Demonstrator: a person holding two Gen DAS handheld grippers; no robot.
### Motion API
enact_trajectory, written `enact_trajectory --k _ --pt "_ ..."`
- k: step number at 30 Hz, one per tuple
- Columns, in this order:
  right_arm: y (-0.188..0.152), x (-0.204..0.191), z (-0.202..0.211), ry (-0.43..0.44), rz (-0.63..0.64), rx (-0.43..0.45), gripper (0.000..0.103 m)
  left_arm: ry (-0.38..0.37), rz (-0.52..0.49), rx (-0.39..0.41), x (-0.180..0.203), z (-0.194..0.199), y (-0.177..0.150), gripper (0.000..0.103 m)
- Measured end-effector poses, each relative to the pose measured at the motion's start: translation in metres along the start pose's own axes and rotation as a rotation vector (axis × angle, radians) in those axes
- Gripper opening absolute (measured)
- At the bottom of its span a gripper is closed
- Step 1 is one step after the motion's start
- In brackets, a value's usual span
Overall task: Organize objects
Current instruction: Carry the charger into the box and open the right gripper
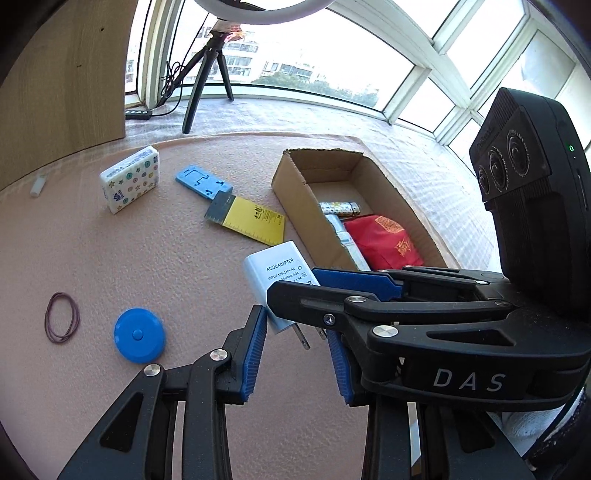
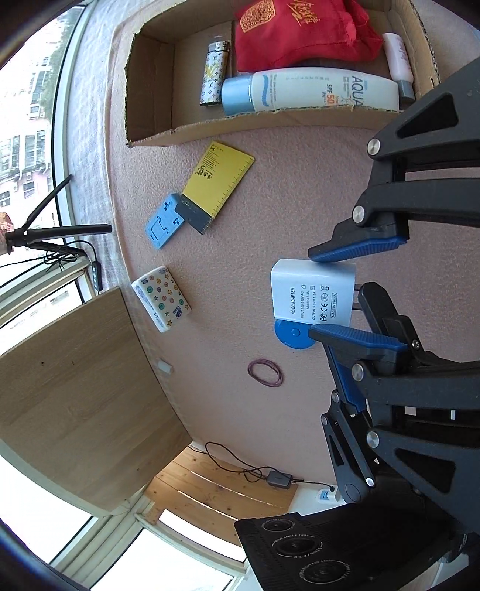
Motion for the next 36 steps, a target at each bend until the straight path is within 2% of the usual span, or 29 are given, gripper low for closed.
enact_trajectory --k 9,16,25,27,29,36 --pt "0.009 0.063 0.04 -0.081 -0.035 0.057 0.032 -0.024 -0.06 -0.002 0.06 -0.043 0.032 0.036" --pt "0.022 0.11 0.05 -0.121 -0.064 0.071 0.032 -0.025 -0.087 -0.014 0.088 -0.082 0.053 0.036" --pt "0.024 0.15 0.044 -0.164 -0.075 0.053 0.032 -0.006 -0.114 -0.038 0.098 -0.12 0.069 0.036" --pt "0.026 0.154 0.043 -0.168 -0.074 0.055 0.034 0.005 -0.112 -0.034 0.098 -0.124 0.073 0.041" --pt "0.029 0.159 0.043 -0.158 -0.09 0.054 0.038 0.012 -0.111 -0.023 0.098 -0.123 0.075 0.05" --pt "0.029 0.166 0.049 -0.199 -0.111 0.08 0.043 0.021 -0.123 -0.011 0.093 -0.116 0.076 0.05"
Point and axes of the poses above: each gripper's, at about its wrist camera, not at the fingertips, and z roughly against the way its jaws point, x to its right, y to its top, the point moved 8 cm from there along -z, roughly the way its jaws point, and after that the axes turned 14 degrees about z, right-handed, at the moved point
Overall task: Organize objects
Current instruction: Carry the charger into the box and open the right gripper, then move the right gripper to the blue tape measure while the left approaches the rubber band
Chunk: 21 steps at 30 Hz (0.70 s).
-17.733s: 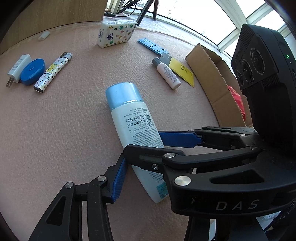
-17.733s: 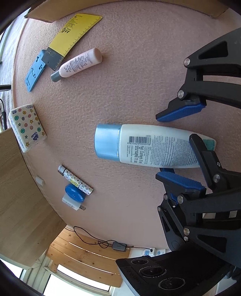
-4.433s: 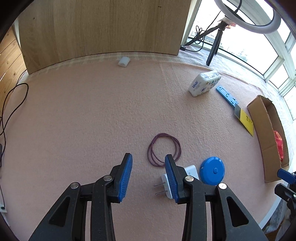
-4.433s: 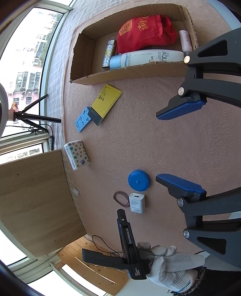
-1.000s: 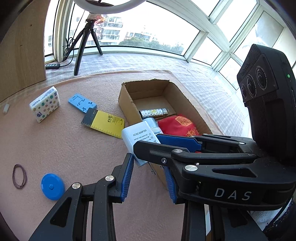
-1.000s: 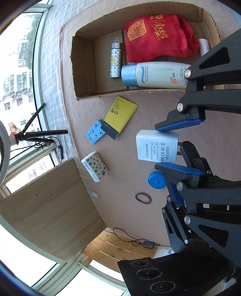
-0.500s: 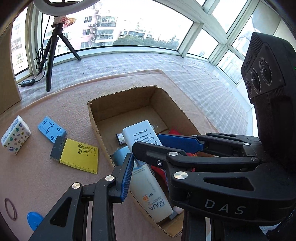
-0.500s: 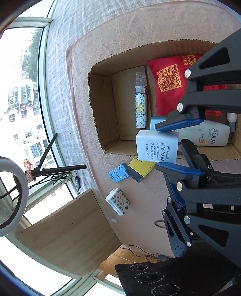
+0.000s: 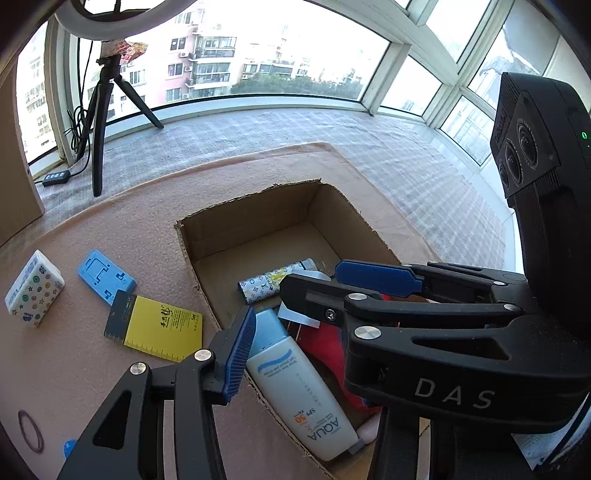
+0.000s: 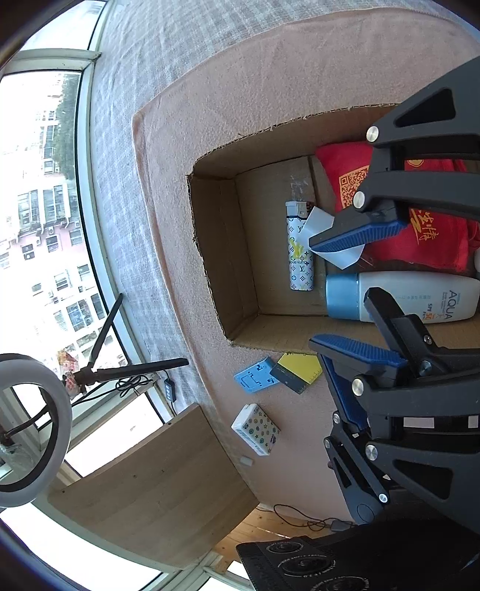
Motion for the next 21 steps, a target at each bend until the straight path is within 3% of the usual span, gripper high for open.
enact_trajectory --k 13,21 --pt "-0.004 -0.016 0.008 -0.013 -0.027 0.02 0.049 0.025 0.019 0.009 -0.034 0.033 -0.017 0.05" --pt "-0.013 -0.044 0.014 -0.005 -0.018 0.043 0.049 0.064 0.068 0.024 -0.085 0.072 -0.042 0.05"
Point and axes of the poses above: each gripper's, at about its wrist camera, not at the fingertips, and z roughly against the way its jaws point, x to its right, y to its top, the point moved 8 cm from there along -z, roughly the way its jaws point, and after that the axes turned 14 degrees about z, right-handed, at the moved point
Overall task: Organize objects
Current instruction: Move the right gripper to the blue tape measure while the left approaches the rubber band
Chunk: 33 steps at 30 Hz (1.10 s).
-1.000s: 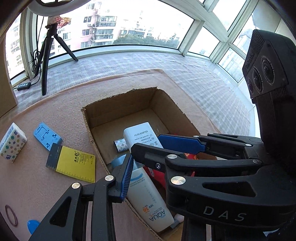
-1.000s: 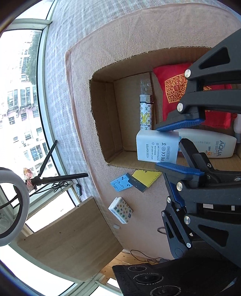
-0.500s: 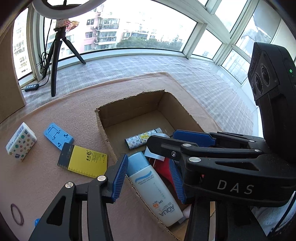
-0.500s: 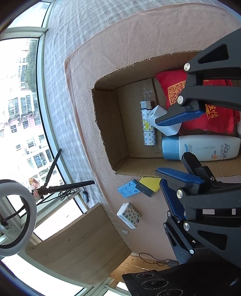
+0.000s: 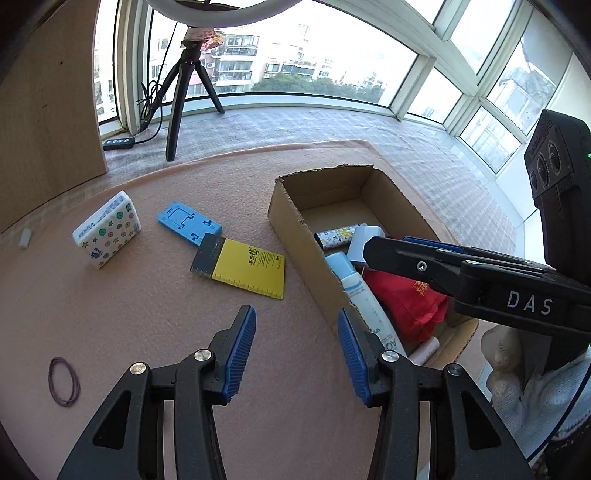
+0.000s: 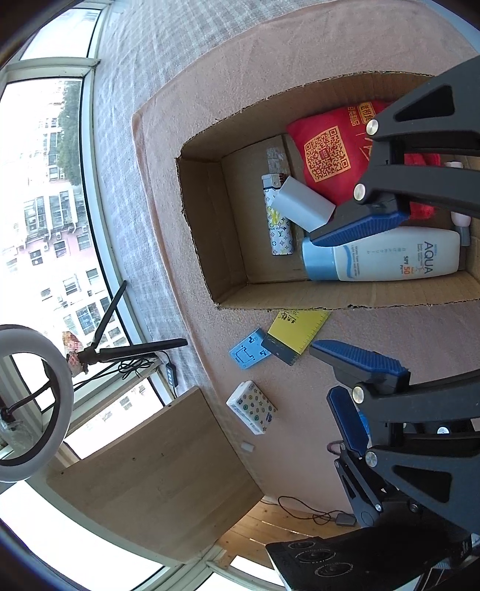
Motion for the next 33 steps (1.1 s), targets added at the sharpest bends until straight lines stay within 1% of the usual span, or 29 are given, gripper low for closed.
enact_trajectory --k 8,12,16,18,22,26,29,31,33 --pt "-0.011 -0.045 0.005 -0.019 0.071 0.019 0.049 0.056 0.078 0.025 -0.075 0.044 -0.026 0.051" --pt "-0.018 -0.07 0.003 -0.005 0.104 0.025 0.049 0.086 0.138 0.035 -0.119 0.065 -0.041 0.051" --pt "-0.028 -0.093 -0.003 0.027 0.117 0.016 0.056 0.117 0.2 0.044 -0.161 0.083 -0.057 0.051" --pt "-0.034 -0.104 -0.007 0.036 0.118 0.009 0.056 0.127 0.226 0.044 -0.178 0.088 -0.064 0.051" --pt "-0.047 -0.125 -0.017 0.034 0.144 -0.015 0.056 0.155 0.253 0.041 -0.206 0.093 -0.077 0.051" --pt "-0.058 -0.147 -0.028 -0.007 0.221 -0.043 0.056 0.17 0.278 0.028 -0.225 0.089 -0.083 0.052" --pt "-0.063 -0.16 -0.037 -0.02 0.26 -0.058 0.058 0.186 0.284 0.027 -0.234 0.084 -0.082 0.055" --pt "-0.065 -0.166 -0.043 -0.021 0.269 -0.067 0.063 0.196 0.295 0.029 -0.239 0.08 -0.078 0.056" --pt "-0.068 -0.172 -0.05 -0.022 0.276 -0.079 0.064 0.203 0.311 0.027 -0.244 0.074 -0.074 0.056"
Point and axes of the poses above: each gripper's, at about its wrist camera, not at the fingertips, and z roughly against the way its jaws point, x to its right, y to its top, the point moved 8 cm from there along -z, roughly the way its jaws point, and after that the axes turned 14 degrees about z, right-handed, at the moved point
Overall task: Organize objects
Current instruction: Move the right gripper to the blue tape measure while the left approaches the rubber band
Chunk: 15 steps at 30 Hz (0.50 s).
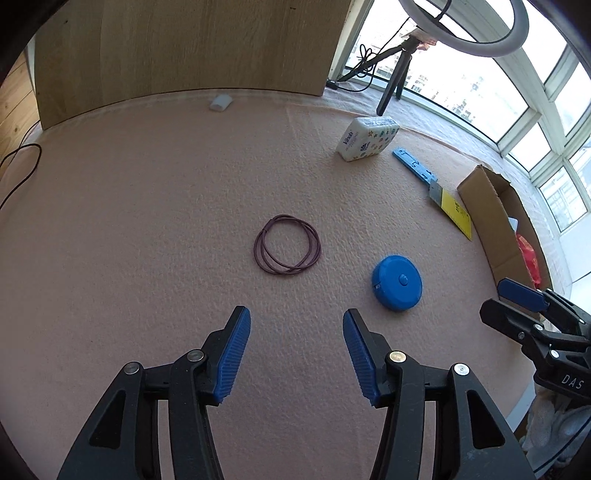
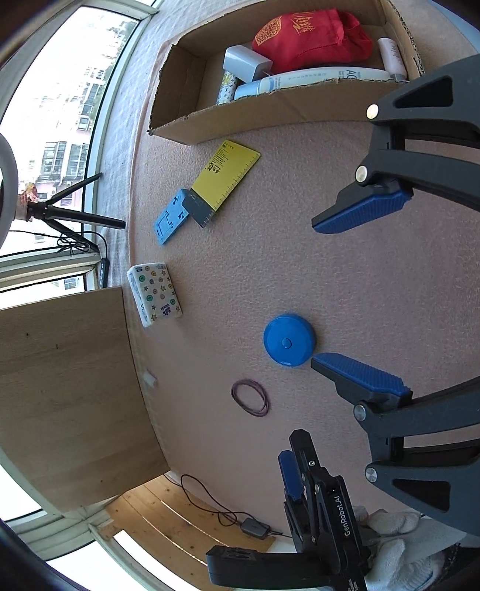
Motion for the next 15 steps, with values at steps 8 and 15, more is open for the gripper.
enact_trajectory --k 8,15 --pt "0.007 -0.022 -0.028 -0.009 0.06 -0.047 0.066 0.007 -0.007 -0.017 0.005 -0.022 0.019 0.058" --pt "0.011 -0.039 -0.05 -0.005 0.117 -0.086 0.067 0.025 -0.027 -0.033 0.012 -0.04 0.034 0.058"
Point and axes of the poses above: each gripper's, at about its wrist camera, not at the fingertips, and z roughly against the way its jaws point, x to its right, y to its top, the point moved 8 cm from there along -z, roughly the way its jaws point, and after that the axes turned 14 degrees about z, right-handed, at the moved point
